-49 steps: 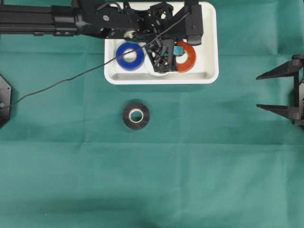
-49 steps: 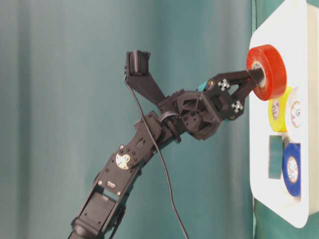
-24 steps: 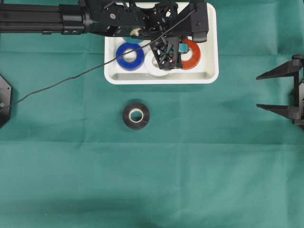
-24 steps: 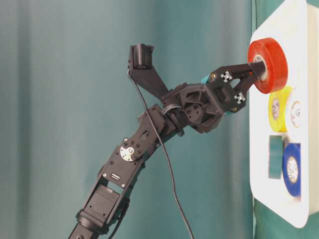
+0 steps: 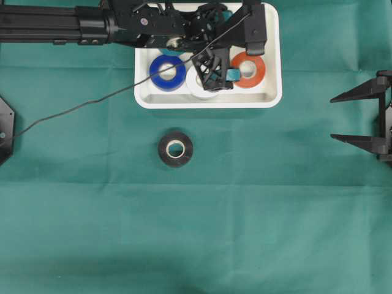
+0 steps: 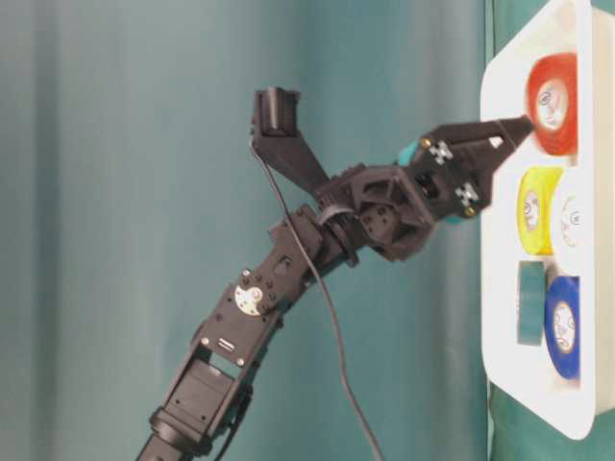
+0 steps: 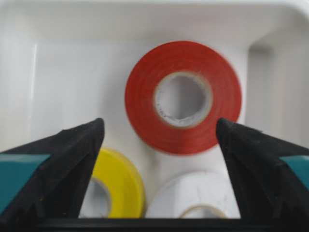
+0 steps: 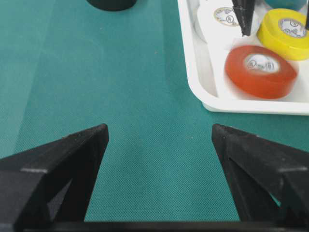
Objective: Put the tape into the white case with the left arm.
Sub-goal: 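Carry the red roll into the tray's right side and release, then withdraw the left gripper back to the left side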
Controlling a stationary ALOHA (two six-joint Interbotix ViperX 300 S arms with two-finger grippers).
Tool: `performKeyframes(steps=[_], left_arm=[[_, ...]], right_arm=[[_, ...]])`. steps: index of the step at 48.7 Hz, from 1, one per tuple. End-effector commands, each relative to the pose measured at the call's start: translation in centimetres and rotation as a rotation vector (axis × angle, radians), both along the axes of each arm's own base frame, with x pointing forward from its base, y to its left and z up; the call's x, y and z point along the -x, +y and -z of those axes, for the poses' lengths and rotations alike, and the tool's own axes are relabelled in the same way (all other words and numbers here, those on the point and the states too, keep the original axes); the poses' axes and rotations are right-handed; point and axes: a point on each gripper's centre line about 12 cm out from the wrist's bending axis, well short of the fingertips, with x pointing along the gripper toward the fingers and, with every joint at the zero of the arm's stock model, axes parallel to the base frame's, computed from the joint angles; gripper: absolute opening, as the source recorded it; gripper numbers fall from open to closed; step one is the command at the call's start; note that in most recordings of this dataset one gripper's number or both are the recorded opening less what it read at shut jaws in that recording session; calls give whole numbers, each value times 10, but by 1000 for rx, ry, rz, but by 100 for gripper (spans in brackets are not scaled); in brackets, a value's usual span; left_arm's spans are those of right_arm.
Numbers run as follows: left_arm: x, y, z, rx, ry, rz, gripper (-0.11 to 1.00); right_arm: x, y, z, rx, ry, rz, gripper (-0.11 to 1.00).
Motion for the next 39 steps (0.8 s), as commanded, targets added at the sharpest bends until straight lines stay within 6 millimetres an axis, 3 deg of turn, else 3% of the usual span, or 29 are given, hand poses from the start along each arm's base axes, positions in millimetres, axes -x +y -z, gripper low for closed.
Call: performKeyframes(steps=[1,16,39], left_arm=[[4,-3,-34,-16,-64,1,94],[54,-31,-54,-11,-57,28,94],[131,-64,-60,2,-31,58,94]], right_arm=[[-2,0,-3,2,-8,-1,62],[-2,0,-3,2,-9,-1,62],[-2,0,-3,2,-8,-1,62]])
